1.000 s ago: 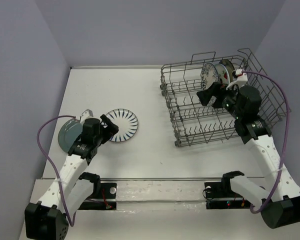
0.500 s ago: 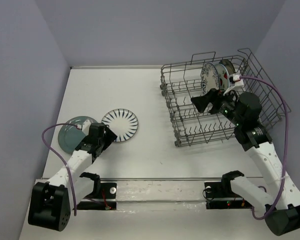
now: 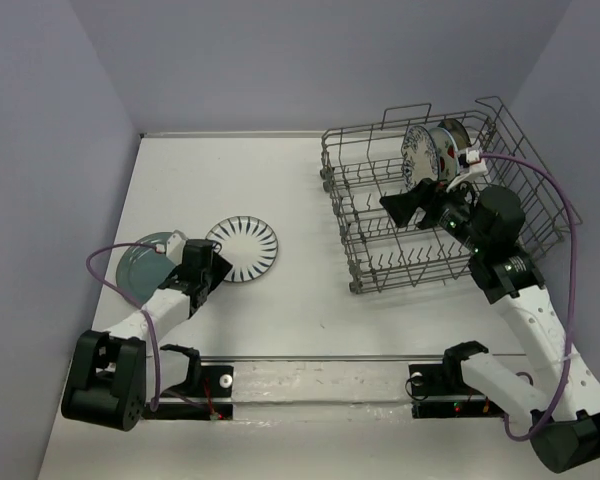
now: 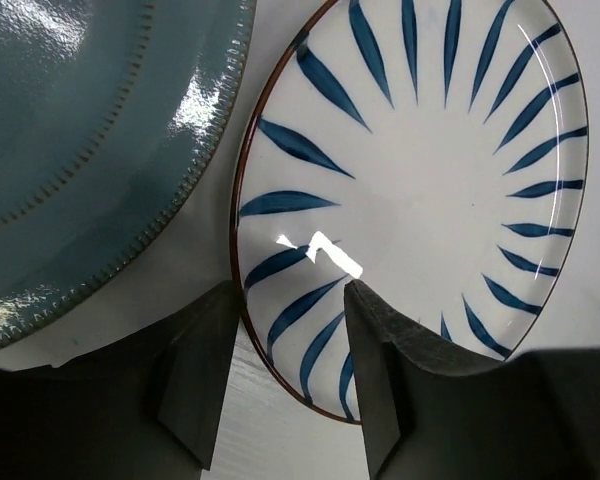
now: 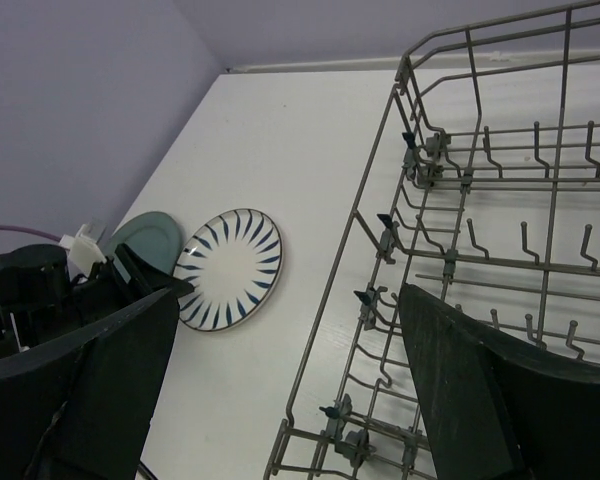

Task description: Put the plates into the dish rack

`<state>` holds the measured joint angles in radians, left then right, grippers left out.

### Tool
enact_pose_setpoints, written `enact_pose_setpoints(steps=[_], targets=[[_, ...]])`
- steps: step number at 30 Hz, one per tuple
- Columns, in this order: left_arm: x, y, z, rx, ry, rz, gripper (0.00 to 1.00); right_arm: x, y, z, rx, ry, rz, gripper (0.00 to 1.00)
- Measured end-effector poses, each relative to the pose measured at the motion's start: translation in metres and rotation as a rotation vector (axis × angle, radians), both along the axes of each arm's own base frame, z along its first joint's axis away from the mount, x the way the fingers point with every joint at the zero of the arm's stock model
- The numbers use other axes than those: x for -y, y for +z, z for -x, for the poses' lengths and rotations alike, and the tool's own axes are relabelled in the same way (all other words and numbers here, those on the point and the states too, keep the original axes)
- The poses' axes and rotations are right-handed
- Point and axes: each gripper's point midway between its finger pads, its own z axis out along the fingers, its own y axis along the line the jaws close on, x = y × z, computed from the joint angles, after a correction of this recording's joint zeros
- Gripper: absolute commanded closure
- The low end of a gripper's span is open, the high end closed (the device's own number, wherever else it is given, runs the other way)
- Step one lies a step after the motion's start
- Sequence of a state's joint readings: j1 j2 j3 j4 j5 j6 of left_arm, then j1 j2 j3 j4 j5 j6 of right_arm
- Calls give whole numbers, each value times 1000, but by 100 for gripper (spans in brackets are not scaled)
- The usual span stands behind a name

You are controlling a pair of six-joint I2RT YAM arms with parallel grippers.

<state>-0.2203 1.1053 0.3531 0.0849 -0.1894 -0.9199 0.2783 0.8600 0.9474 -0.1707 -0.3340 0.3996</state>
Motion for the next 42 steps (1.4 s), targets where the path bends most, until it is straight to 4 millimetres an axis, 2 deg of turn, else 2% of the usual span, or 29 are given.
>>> enact_pose_setpoints(steps=[1, 6, 8, 9, 12, 16, 23, 27, 34, 37, 42], targets=[[-1, -2, 0, -4, 5, -4, 49, 0, -1, 0, -2, 0, 0, 4], [-3, -6, 0, -15, 8, -16, 60, -1, -4, -1, -8, 4, 1, 4], [-4, -7, 0, -21, 5, -24, 69, -1, -7, -1, -13, 5, 2, 4], [-4, -8, 0, -22, 6, -24, 69, -1, -7, -1, -14, 7, 2, 4], [-4, -8, -2, -17, -3, -27, 84, -3, -8, -1, -16, 15, 2, 4], [-1, -5, -7, 8, -11, -15, 94, -6, -10, -2, -24, 27, -1, 4], [4, 1, -8, 43, -48, -7, 94, -11, -9, 2, -33, 53, -18, 4], [4, 16, -7, 101, -68, -10, 94, -18, -13, 3, -52, 84, -22, 4], [11, 53, -8, 225, -130, -6, 94, -40, -28, 3, -121, 158, -18, 4], [13, 58, -6, 238, -153, -8, 94, -50, -32, 4, -136, 185, -12, 4], [17, 63, -3, 245, -193, -5, 94, -82, -47, 4, -182, 275, 24, 4]])
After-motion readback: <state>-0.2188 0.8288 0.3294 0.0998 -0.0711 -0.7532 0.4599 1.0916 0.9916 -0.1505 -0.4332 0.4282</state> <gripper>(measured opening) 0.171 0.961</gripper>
